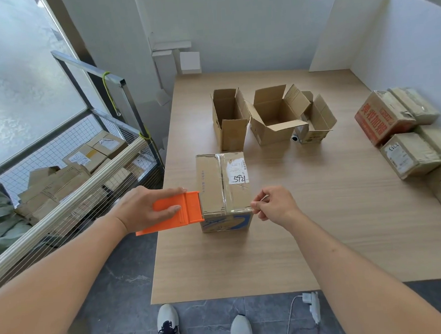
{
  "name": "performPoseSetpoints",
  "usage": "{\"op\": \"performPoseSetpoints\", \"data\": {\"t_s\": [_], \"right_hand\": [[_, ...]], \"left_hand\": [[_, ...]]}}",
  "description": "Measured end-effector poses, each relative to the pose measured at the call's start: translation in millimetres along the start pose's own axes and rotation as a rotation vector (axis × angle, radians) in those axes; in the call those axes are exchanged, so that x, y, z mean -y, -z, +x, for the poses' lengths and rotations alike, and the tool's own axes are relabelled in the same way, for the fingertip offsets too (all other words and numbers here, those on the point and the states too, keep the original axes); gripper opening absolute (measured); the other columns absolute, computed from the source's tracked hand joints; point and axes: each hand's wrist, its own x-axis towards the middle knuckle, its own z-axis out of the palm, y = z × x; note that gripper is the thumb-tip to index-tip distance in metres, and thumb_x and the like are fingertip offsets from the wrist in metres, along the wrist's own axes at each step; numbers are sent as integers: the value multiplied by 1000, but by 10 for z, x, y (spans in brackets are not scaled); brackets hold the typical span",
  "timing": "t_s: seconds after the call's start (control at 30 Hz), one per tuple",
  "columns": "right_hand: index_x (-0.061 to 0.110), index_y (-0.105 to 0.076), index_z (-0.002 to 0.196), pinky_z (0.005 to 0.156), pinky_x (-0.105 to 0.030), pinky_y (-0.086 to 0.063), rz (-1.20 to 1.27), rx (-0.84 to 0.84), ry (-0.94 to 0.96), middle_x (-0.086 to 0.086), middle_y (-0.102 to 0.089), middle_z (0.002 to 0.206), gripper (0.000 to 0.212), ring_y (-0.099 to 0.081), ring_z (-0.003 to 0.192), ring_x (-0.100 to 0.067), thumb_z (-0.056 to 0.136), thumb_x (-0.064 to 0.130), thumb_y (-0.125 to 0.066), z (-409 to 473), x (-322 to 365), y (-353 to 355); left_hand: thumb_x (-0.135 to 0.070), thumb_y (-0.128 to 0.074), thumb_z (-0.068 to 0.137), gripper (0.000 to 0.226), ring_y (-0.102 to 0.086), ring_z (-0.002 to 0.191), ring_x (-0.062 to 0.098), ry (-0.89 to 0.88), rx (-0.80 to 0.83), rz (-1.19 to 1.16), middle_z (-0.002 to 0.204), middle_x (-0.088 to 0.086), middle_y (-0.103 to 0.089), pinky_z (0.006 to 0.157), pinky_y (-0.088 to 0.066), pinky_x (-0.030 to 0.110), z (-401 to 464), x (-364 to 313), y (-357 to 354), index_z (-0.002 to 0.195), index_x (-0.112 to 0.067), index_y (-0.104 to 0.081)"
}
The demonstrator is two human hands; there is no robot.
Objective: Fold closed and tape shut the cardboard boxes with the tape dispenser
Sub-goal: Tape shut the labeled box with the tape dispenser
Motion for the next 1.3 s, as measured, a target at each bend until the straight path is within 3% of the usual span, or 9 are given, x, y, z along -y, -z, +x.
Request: {"op": "performPoseSetpoints", "data": {"t_s": [0.23, 0.37, 0.63, 0.83, 1.0, 1.17, 1.3], "right_hand": [[8, -68, 75, 59, -36, -60, -13, -34, -20, -6, -73, 63, 14, -61, 47, -14, 87, 5, -77, 27, -116, -42], [9, -68, 75, 60, -37, -60, -11, -25, -34, -5, -73, 63, 15, -61, 46, -15, 86, 5, -77, 50, -152, -34], [12, -67, 72, 53, -28, -56, -15, -55, -47, -4, -72, 63, 18, -60, 45, -13, 87, 5, -75, 84, -209, -87], [16, -69, 73, 67, -36, -63, -32, -67, -56, 2, -73, 63, 16, -65, 50, -12, 87, 12, -77, 134, -297, -139], [16, -70, 74, 64, -40, -64, -31, -41, -86, 2, -74, 65, 15, -66, 50, -13, 85, 13, -80, 170, -335, -163], [13, -69, 86, 67, -48, -63, 5, 13, -111, 1, -75, 68, 11, -65, 52, -18, 85, 13, -80, 212, -374, -126], [27, -57, 108, 59, -35, -61, -22, 81, -106, 7, -77, 72, 34, -63, 51, -17, 86, 22, -81, 245, -370, -63]], "left_hand": [[-74, -44, 91, 62, -58, 54, 2, -14, 24, -14, 81, -16, -66, 56, -49, 17, 5, 85, -86, 147, -47, -47], [-72, -46, 91, 61, -59, 57, -2, -10, 11, -31, 77, -24, -59, 55, -46, 11, 6, 77, -131, 146, -44, -48], [-75, -42, 89, 66, -57, 51, 2, 14, 63, -9, 82, -14, -67, 56, -49, 17, 90, 136, -198, 146, -44, -49], [-85, -27, 86, 68, -58, 57, 6, 62, 126, 98, 80, -11, -67, 60, -53, 25, 110, 221, -338, 148, -58, -36], [-88, -20, 84, 67, -60, 61, 6, 91, 176, 124, 84, -10, -67, 64, -56, 30, 131, 272, -416, 146, -66, -27], [-82, -30, 89, 54, -58, 62, 6, 111, 191, 153, 73, -7, -62, 64, -52, 30, 196, 313, -454, 142, -73, -25], [-86, -25, 87, 57, -57, 62, 6, 108, 208, 133, 75, -9, -62, 63, -52, 30, 220, 344, -456, 143, -73, -25]]}}
